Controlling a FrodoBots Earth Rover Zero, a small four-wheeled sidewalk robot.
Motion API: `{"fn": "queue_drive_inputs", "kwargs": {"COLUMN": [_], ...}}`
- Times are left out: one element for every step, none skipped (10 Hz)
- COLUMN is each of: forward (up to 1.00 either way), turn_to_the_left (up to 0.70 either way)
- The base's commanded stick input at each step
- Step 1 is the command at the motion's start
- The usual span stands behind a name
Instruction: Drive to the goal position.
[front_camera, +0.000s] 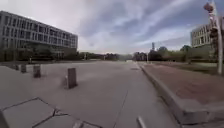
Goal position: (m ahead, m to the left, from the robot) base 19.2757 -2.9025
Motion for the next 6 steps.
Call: {"fn": "queue_drive_inputs", "kwargs": {"forward": [1.0, 1.0, 1.0, 1.0, 1.0, 1.0], "turn_to_the_left": [-0.27, -0.27, -0.27, -0.27, -0.27, -0.27]}}
